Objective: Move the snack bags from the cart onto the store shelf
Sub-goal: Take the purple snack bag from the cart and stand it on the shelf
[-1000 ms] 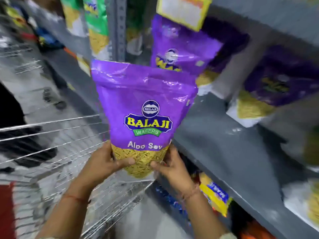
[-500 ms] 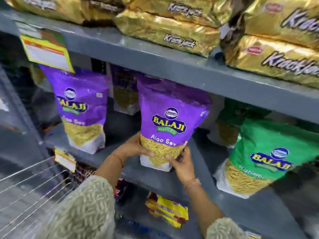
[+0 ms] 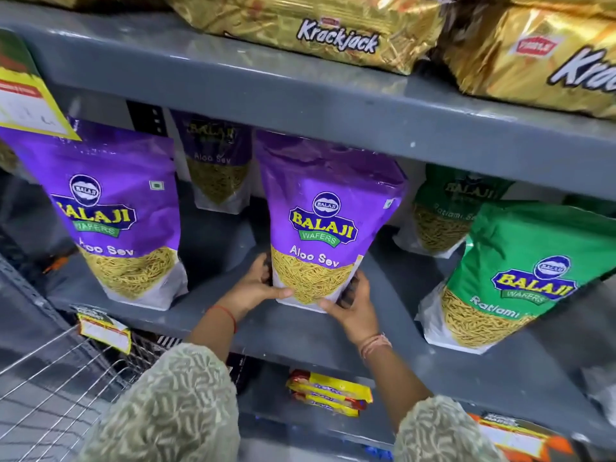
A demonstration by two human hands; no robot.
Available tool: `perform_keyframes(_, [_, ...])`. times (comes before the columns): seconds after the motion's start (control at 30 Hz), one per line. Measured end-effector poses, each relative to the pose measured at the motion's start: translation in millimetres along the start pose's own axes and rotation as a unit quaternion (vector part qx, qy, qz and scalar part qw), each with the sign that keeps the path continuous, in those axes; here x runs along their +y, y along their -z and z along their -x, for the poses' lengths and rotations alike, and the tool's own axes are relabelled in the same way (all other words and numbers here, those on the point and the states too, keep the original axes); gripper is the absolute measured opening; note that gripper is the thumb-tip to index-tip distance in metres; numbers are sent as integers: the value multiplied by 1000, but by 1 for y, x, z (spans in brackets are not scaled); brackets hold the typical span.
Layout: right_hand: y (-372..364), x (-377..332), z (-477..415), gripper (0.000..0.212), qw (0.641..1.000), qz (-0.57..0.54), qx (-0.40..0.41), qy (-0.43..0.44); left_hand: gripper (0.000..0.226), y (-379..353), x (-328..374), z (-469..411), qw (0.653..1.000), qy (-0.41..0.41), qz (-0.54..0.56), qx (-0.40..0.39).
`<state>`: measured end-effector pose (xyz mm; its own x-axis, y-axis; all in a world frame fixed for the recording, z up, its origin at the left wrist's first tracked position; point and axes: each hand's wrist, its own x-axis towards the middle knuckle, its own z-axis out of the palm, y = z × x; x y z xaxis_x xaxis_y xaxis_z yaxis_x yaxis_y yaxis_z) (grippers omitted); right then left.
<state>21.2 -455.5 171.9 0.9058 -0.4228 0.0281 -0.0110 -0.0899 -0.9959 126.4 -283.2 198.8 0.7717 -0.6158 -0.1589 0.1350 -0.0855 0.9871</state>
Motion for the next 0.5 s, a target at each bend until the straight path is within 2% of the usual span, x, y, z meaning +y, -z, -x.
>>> perform_keyframes(0.07, [3,0,0,84,1000,-9,-4,-10,88,3,-2,-2,1000,-6,-8,-8])
perform_keyframes(0.13, [2,1,-1,83,1000,-4,-20,-19,83,5,-3,-6,999,1,-41,-16])
perform_keyframes(0.23, [-4,1,-4,68,997,59,-12,-41,67,7,-6,-9,998,15,-59,3])
perform_keyframes(0.33, [-9,6,4,52,994,96,13,-54,61,9,-14,-1,998,12,-63,30])
perform_keyframes(0.5, [-16,14,38,48,989,140,27,-42,66,10,-34,32,991,-12,-120,63])
